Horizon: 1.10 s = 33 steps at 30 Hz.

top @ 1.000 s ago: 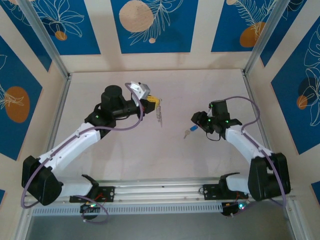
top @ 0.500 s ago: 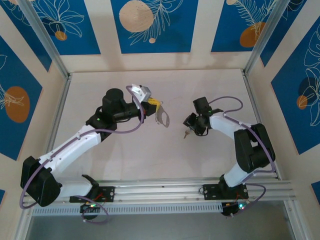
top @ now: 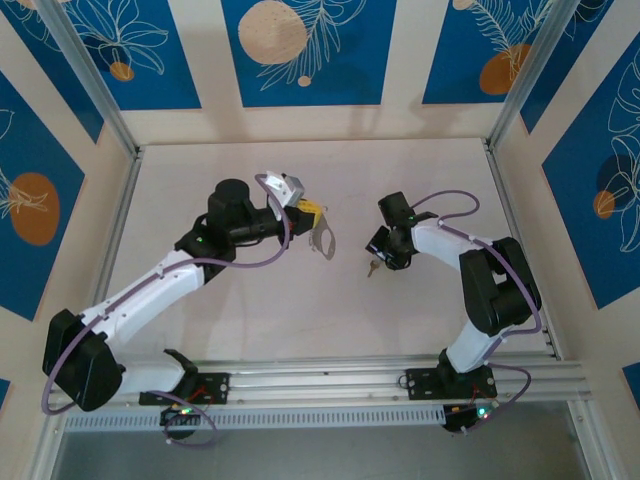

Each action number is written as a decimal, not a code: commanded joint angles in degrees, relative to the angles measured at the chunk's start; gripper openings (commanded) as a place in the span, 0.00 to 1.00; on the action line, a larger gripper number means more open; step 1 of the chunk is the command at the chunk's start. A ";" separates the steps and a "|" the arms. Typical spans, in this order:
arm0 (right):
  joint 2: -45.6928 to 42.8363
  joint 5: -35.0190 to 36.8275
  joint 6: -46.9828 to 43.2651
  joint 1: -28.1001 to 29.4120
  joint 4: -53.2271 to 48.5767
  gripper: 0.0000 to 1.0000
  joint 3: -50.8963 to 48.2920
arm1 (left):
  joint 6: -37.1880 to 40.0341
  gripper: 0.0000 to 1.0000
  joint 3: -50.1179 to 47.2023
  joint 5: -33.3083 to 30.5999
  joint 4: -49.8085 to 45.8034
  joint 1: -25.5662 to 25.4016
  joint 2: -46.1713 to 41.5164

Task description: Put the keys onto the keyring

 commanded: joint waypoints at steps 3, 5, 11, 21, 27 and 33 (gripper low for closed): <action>2.09 1.55 1.54 0.16 -2.01 0.46 1.32 | -1.16 0.00 0.57 2.51 3.49 -0.62 0.86; 2.88 1.66 1.50 0.17 -1.83 0.46 1.75 | -1.15 0.00 0.53 2.86 3.58 -0.62 0.88; 4.86 1.89 1.20 0.19 -2.07 0.45 3.53 | -1.43 0.00 0.65 3.62 4.03 -0.61 1.05; 5.63 2.28 0.59 0.12 -1.98 0.40 3.83 | -1.52 0.00 1.80 4.32 3.68 -0.64 1.87; 4.72 2.28 -0.03 0.14 -1.72 0.34 2.36 | -1.85 0.00 1.97 4.60 4.16 -0.69 2.30; 3.64 2.23 -0.45 0.12 -1.39 0.30 1.52 | -2.11 0.00 2.16 4.84 4.38 -0.64 2.52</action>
